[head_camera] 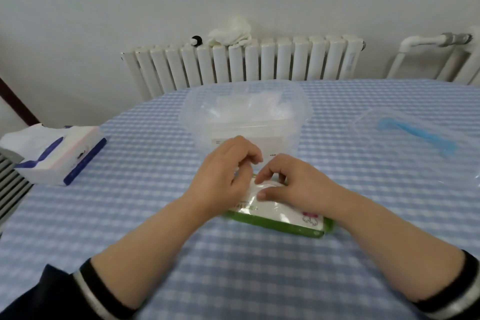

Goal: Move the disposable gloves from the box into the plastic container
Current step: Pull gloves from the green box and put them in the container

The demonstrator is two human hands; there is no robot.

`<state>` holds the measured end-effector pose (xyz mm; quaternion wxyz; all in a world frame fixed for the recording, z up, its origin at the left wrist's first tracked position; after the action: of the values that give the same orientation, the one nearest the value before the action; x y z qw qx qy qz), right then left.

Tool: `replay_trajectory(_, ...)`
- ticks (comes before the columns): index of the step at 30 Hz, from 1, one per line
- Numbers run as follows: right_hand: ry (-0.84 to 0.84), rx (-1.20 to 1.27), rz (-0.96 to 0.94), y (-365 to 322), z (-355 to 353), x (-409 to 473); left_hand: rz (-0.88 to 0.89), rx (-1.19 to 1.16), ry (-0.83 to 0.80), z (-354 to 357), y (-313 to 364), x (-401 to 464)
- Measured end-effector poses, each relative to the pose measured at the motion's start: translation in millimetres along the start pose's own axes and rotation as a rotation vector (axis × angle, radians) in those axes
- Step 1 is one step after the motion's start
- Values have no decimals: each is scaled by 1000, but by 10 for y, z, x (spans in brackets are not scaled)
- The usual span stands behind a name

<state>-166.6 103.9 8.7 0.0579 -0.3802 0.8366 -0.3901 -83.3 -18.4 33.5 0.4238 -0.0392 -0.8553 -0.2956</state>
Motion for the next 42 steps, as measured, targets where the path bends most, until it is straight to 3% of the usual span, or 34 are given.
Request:
replay_trajectory(2,-34,-51,-39,12,19,18,-154,64,-221,124,-160,-195)
replay_trajectory(4,-63,-65,-58,36,30,31,-199,124,-426,242,-240,-302)
replay_trajectory(6,-52,-69,-66,58,35,39,-171,153,-494,325,-259,-349)
replay_trajectory(15,123,-274,-281,-16,98,21,-243,83,-429,348,-307,-376)
replay_trajectory(20,239,-163,-432,-134,127,-68,-260,60,-414,331,-285,-393)
replay_trajectory(24,338,150,-291,-298,-101,-45,-298,70,-429,327,-288,-381)
replay_trajectory(26,270,187,-231,-323,-196,0,-333,51,-439,328,-303,-377)
replay_trajectory(29,2,-58,-152,-121,-74,38,-378,27,-434,311,-326,-399)
replay_trajectory(31,-38,-185,-201,-7,23,17,-385,41,-454,324,-317,-401)
replay_trajectory(35,231,-126,-431,-156,20,-50,-391,39,-443,313,-310,-386)
replay_trajectory(40,361,164,-316,-115,-79,-55,-350,103,-433,285,-285,-360)
replay_trajectory(42,501,292,-264,-191,-240,-83,-367,111,-449,280,-288,-346)
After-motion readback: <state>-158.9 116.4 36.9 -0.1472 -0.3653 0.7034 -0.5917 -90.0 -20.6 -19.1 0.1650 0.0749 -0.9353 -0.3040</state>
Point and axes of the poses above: each hand's wrist, its own x-axis towards the middle knuckle, its own z-axis out of the palm, y = z × x, the point moved 5 cm from there along x, towards the middle knuckle, and after that the axes turned 15 degrees about y, right-handed, at the moved point
